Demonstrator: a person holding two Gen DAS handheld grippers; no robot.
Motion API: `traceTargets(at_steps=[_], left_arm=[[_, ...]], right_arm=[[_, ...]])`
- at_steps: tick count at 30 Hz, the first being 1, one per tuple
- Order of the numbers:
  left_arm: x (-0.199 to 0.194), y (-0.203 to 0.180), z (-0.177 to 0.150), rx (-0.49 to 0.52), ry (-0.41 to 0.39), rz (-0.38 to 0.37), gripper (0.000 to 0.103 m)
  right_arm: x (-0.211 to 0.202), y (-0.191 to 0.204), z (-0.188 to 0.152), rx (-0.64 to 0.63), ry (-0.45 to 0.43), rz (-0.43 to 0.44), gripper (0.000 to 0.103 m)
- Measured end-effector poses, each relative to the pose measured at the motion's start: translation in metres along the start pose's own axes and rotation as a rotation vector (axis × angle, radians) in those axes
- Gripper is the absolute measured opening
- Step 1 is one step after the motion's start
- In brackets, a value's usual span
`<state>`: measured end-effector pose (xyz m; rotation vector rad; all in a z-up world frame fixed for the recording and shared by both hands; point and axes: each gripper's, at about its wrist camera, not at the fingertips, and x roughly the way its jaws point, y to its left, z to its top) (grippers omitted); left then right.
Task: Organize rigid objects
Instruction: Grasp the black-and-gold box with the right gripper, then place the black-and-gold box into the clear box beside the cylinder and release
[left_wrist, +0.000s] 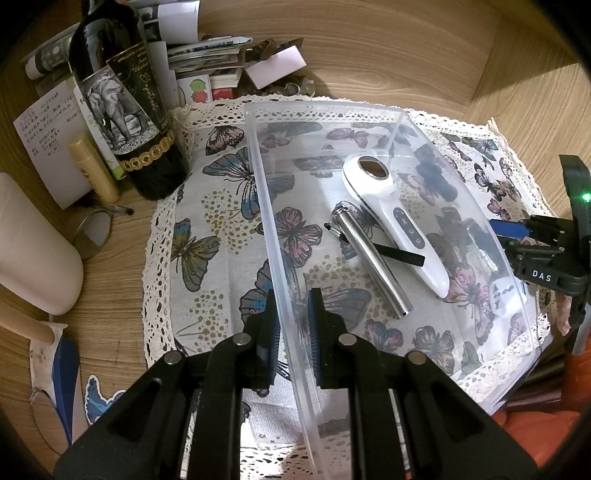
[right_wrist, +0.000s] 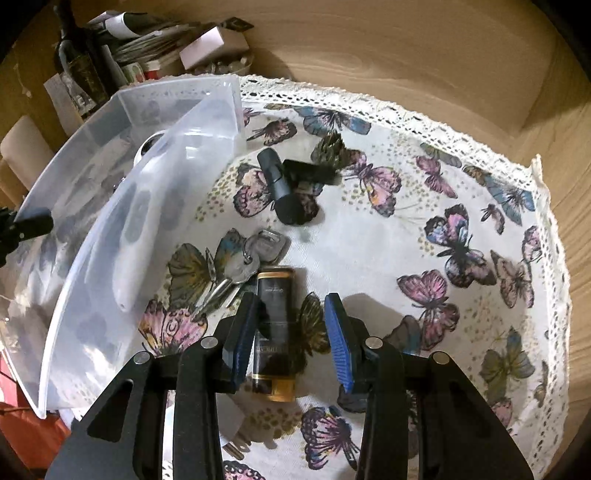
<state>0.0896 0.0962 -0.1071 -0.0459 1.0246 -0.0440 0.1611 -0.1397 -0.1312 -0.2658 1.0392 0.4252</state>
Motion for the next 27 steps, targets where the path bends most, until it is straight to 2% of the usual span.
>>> traceTargets(at_steps=[4, 6, 7, 11, 21, 27], left_arm=[[0.000, 0.000, 0.000, 0.001, 0.000, 0.000, 0.014], [0.000, 0.000, 0.000, 0.000, 0.000, 0.000, 0.014], [0.000, 0.000, 0.000, 0.000, 0.000, 0.001, 0.014], [0.000, 0.000, 0.000, 0.000, 0.000, 0.000, 0.014], [0.000, 0.000, 0.000, 0.000, 0.000, 0.000, 0.014], [0.000, 0.000, 0.001, 0.001, -0.001, 0.001, 0.014]], right_arm=[[0.006, -0.001, -0.002, -0.002, 0.013, -0.003, 0.033], [0.007, -0.001, -0.004, -0.005, 0.002, -0.011, 0.029], [0.006, -0.001, -0.004, -0.007, 0.002, -0.014, 0.022], [0.000, -0.003, 0.000, 0.001, -0.021, -0.025, 0.022], [-0.045, 0.007, 0.028, -0.027, -0.168, -0.029, 0.022], [-0.068, 0.023, 0.044, -0.070, -0.257, 0.003, 0.022]])
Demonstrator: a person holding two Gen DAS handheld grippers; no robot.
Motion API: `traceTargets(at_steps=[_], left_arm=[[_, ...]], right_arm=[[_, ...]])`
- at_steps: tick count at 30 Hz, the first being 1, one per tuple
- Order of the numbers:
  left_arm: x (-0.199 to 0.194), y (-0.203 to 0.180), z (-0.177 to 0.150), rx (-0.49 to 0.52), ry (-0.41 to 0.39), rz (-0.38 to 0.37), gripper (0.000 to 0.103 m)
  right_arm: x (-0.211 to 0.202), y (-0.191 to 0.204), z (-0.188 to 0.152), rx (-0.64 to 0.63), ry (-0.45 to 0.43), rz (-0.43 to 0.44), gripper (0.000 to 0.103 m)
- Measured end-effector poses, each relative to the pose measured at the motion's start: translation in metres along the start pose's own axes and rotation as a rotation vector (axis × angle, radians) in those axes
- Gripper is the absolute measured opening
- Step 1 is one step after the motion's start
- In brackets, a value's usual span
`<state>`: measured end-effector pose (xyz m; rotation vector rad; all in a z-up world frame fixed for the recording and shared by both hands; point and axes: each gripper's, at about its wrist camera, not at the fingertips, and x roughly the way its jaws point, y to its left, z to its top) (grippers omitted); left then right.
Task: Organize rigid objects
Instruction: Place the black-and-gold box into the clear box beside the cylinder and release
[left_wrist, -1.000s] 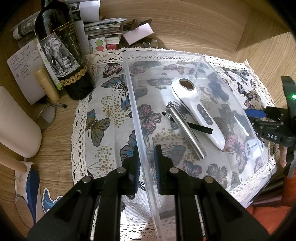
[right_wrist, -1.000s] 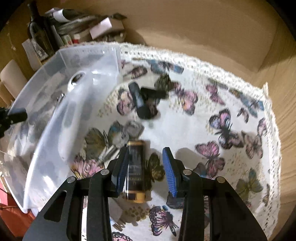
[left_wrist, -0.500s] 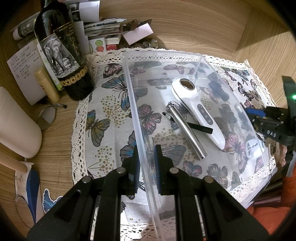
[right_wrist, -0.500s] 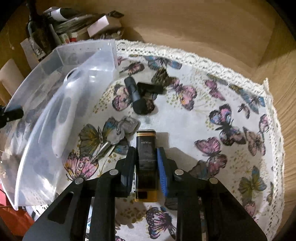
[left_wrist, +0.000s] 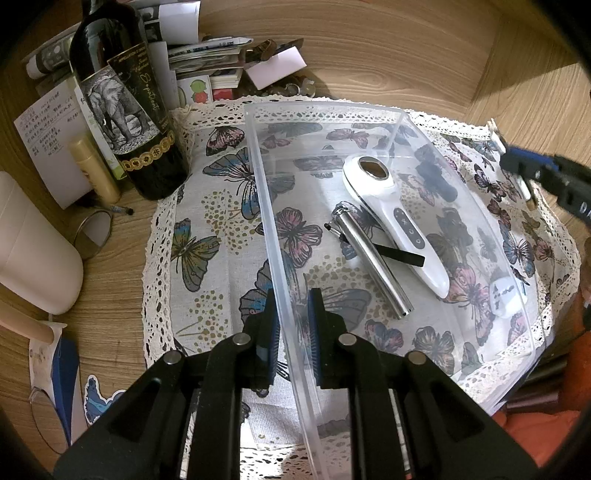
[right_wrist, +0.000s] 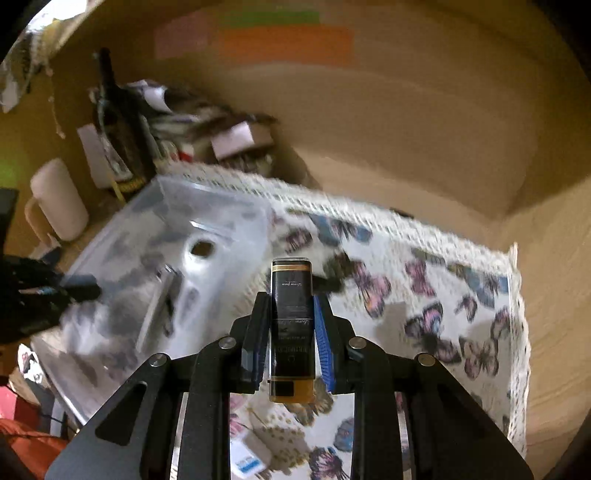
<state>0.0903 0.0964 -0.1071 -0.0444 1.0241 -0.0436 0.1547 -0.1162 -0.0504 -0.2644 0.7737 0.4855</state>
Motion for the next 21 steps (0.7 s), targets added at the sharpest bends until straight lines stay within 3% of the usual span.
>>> traceTargets(at_steps=[8, 21], left_arm=[[0.000, 0.000, 0.001, -0.001, 0.000, -0.005, 0.014], [-0.001, -0.002, 0.000, -0.001, -0.003, -0.006, 0.014]], right_arm=[[-0.002, 0.026, 0.016, -0.018, -0.056, 0.079, 0.022], [0.023, 0.068, 0.024, -0.096, -0.006, 0.174, 0.022]])
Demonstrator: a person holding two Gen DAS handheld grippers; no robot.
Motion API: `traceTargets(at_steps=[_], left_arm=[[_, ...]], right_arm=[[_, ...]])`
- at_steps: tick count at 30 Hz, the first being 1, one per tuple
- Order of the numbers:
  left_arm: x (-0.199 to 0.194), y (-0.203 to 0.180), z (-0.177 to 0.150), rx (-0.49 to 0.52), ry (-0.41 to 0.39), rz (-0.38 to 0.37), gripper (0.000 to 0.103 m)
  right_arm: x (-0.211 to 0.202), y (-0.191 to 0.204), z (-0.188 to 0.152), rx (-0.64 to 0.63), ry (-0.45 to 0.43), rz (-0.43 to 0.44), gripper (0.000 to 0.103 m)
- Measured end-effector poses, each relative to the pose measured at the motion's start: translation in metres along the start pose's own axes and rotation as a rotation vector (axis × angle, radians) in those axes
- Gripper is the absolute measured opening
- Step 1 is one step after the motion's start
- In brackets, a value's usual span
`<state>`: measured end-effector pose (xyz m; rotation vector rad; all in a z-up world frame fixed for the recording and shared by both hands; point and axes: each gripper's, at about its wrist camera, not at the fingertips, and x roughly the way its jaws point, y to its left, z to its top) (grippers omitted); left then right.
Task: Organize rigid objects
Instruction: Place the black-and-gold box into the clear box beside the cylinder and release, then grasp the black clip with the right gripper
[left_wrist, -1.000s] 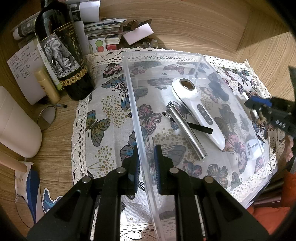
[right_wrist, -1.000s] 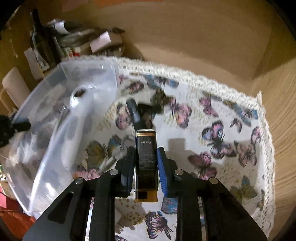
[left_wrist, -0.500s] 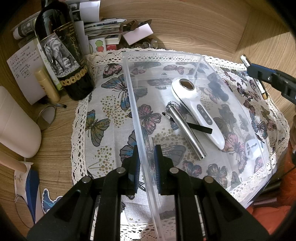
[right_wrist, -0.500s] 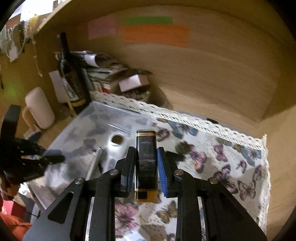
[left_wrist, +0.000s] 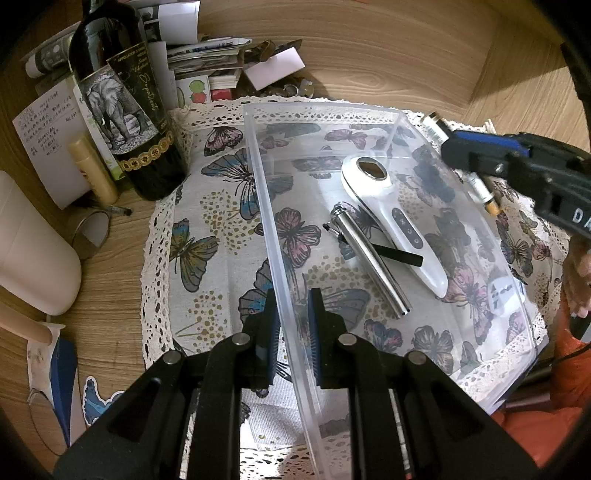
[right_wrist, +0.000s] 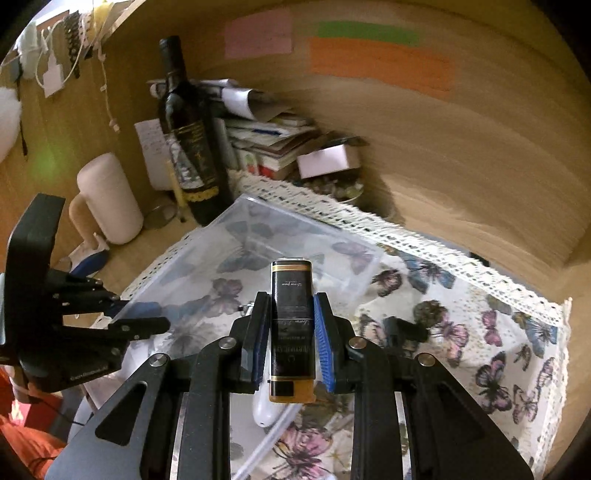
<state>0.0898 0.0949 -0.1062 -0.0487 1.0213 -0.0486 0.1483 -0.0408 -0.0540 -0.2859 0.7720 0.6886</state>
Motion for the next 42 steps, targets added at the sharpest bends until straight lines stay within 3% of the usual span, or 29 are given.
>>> traceTargets(at_steps=[13, 22, 34, 42], left_arm=[[0.000, 0.000, 0.000, 0.000, -0.002, -0.008, 0.014], [0.000, -0.001, 0.000, -0.001, -0.003, -0.009, 0.014], [0.000, 0.000, 0.000, -0.001, -0.003, -0.010, 0.014], [0.001, 0.000, 0.000, -0.003, -0.004, -0.011, 0.014]], right_arm=[[0.036, 0.012, -0.006, -0.019, 0.110, 0.038, 0.022], [0.027, 0.011, -0.004, -0.012, 0.085, 0.028, 0.023], [-0.011, -0.035, 0.002, 0.076, -0.009, -0.098, 0.032], [-0.010, -0.084, -0.009, 0.172, 0.034, -0.194, 0.033]])
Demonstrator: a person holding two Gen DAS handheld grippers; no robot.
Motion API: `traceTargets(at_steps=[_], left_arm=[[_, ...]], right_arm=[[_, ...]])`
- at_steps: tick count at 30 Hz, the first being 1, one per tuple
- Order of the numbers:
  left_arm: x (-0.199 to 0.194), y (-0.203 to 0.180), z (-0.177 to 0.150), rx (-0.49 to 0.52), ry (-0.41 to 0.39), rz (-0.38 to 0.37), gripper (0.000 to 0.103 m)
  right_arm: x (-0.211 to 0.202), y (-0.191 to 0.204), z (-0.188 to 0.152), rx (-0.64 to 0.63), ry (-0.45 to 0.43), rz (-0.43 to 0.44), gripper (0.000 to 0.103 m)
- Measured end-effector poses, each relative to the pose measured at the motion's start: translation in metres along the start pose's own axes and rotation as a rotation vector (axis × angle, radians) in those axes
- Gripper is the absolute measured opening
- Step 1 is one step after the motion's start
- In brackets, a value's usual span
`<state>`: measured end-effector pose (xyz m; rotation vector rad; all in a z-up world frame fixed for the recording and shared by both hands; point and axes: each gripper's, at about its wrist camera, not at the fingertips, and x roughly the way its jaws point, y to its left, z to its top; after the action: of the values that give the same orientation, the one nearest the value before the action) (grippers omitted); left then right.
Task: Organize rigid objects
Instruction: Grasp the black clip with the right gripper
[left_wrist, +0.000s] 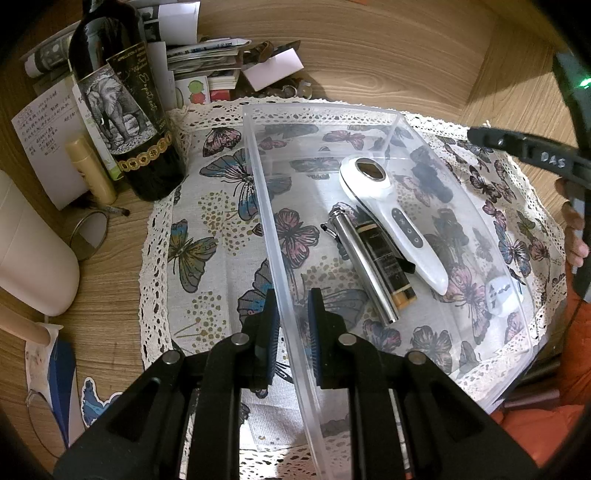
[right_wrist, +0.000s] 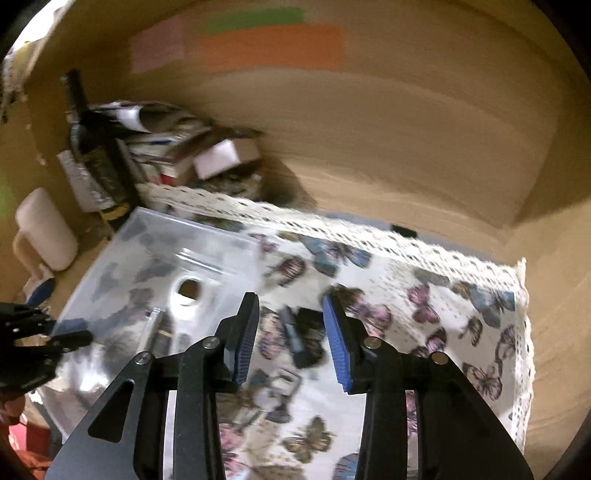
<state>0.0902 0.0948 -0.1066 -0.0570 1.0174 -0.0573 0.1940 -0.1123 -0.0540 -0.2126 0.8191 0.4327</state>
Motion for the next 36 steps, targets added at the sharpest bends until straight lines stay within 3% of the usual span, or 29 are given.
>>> traceTargets(at_steps=[8, 17, 20, 36], left_arm=[[0.001, 0.001, 0.000, 0.002, 0.004, 0.003, 0.014], [0.005, 0.004, 0.001, -0.016, 0.011, -0.007, 0.014], [0.005, 0.005, 0.001, -0.018, 0.012, -0.008, 0.014], [0.003, 0.006, -0.002, -0.024, 0.006, -0.008, 0.013]], right_arm=[[0.045, -0.007, -0.020, 0.014, 0.140, 0.034, 0.033], [0.080, 0.001, -0.018, -0.014, 0.199, 0.049, 0.033], [0.088, 0.001, -0.019, -0.013, 0.210, 0.040, 0.022], [0.021, 0.009, -0.004, -0.017, 0.036, 0.075, 0.022]])
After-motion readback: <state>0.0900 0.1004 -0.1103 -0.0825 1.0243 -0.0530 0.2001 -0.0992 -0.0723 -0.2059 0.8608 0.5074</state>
